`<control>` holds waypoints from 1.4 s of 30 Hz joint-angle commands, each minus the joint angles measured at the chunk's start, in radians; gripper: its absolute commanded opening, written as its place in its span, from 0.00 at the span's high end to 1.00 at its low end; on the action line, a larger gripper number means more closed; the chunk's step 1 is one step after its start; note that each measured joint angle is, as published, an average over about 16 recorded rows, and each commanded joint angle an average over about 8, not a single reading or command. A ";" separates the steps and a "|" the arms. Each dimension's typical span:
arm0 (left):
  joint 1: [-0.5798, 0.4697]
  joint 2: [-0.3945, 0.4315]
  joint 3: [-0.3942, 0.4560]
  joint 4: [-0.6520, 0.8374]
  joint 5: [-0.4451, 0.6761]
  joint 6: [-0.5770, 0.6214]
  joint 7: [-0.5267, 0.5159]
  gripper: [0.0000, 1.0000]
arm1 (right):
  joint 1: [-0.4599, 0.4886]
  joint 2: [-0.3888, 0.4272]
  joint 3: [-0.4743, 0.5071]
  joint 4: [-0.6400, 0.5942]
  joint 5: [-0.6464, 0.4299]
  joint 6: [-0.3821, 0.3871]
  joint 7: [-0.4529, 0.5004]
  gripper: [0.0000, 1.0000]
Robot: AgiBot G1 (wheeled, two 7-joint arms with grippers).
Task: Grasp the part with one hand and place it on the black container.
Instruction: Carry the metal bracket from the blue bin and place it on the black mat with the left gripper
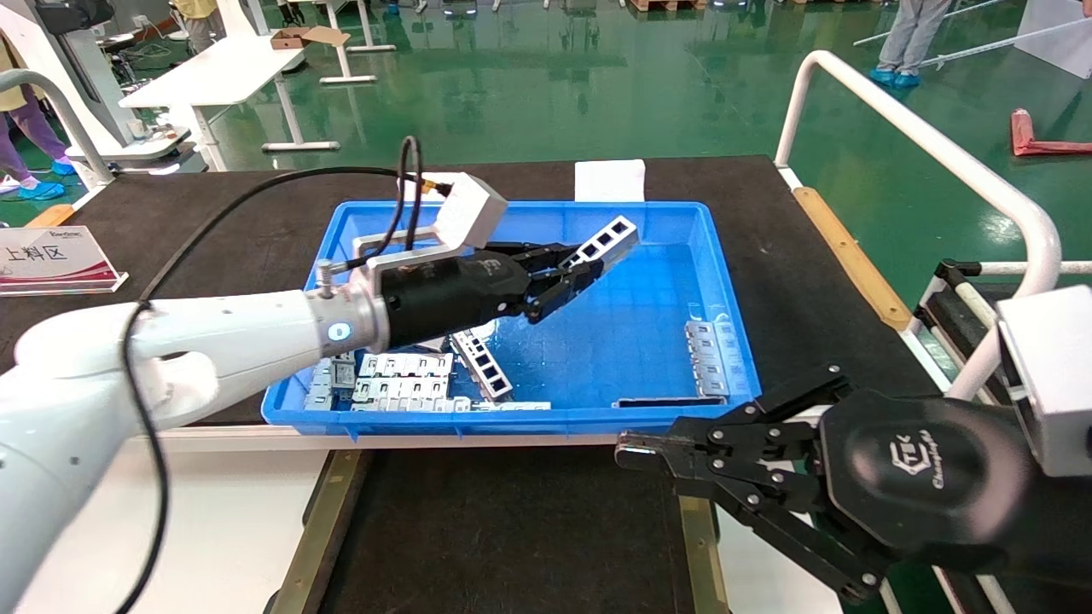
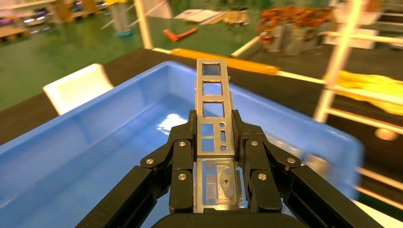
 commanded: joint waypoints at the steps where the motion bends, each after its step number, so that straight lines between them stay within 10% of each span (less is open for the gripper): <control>1: -0.006 -0.018 -0.007 0.003 -0.012 0.060 0.014 1.00 | 0.000 0.000 0.000 0.000 0.000 0.000 0.000 1.00; 18: 0.194 -0.265 -0.003 -0.411 -0.063 0.247 -0.073 1.00 | 0.000 0.000 0.000 0.000 0.000 0.000 0.000 1.00; 31: 0.515 -0.470 0.030 -0.883 -0.058 -0.096 -0.254 1.00 | 0.000 0.000 -0.001 0.000 0.001 0.000 0.000 1.00; 42: 0.702 -0.425 0.078 -0.915 -0.028 -0.474 -0.359 1.00 | 0.000 0.000 -0.001 0.000 0.001 0.000 -0.001 1.00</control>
